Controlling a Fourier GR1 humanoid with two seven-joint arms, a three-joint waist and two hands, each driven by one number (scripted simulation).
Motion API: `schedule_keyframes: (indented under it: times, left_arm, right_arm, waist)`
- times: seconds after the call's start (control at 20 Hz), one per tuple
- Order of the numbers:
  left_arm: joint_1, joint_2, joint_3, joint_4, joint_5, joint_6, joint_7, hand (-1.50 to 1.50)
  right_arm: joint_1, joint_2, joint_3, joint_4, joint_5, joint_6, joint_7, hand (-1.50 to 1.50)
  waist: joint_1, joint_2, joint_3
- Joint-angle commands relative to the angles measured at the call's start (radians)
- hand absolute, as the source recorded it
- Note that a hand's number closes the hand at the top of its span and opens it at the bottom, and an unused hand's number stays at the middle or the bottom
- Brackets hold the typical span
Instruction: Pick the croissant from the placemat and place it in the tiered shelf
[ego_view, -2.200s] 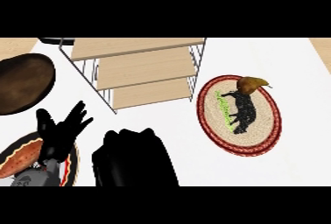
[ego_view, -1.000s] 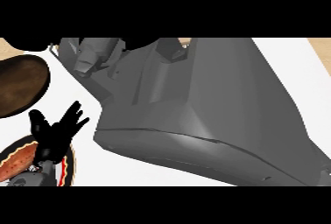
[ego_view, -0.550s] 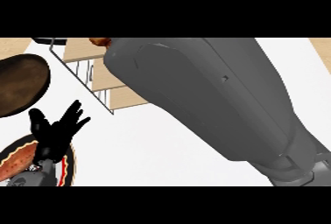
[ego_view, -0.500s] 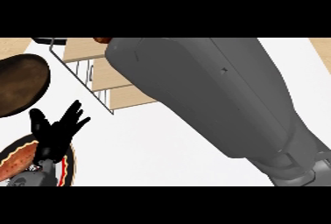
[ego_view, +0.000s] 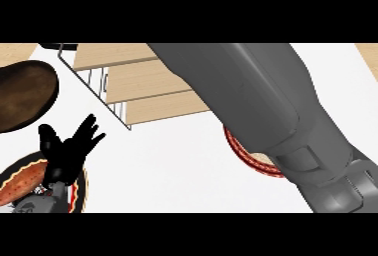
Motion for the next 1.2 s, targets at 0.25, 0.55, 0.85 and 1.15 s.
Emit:
schedule_keyframes:
  times: [0.25, 0.55, 0.85, 1.15]
  left_arm:
    - [0.054, -0.03, -0.01, 0.004, -0.018, -0.016, -0.018, 0.0]
    - [0.064, -0.027, 0.011, -0.032, -0.002, -0.02, 0.022, 0.0]
    - [0.023, -0.016, 0.027, 0.007, -0.012, -0.026, 0.033, 0.0]
    - [0.013, -0.028, 0.028, 0.014, -0.03, -0.018, 0.018, 0.0]
  right_arm:
    - [-0.009, 0.024, 0.002, 0.124, -0.012, -0.102, -0.122, 1.5]
    - [-0.041, 0.024, -0.027, 0.195, 0.01, -0.105, -0.175, 1.5]
    - [-0.025, 0.024, -0.103, 0.148, -0.021, -0.175, -0.128, 1.5]
    - [-0.028, -0.008, -0.218, 0.161, -0.095, -0.248, -0.165, -1.5]
  waist:
    - [0.005, 0.001, -0.005]
    - [0.004, 0.0, -0.005]
    - [-0.011, -0.003, -0.004]
    - [-0.006, 0.002, -0.004]
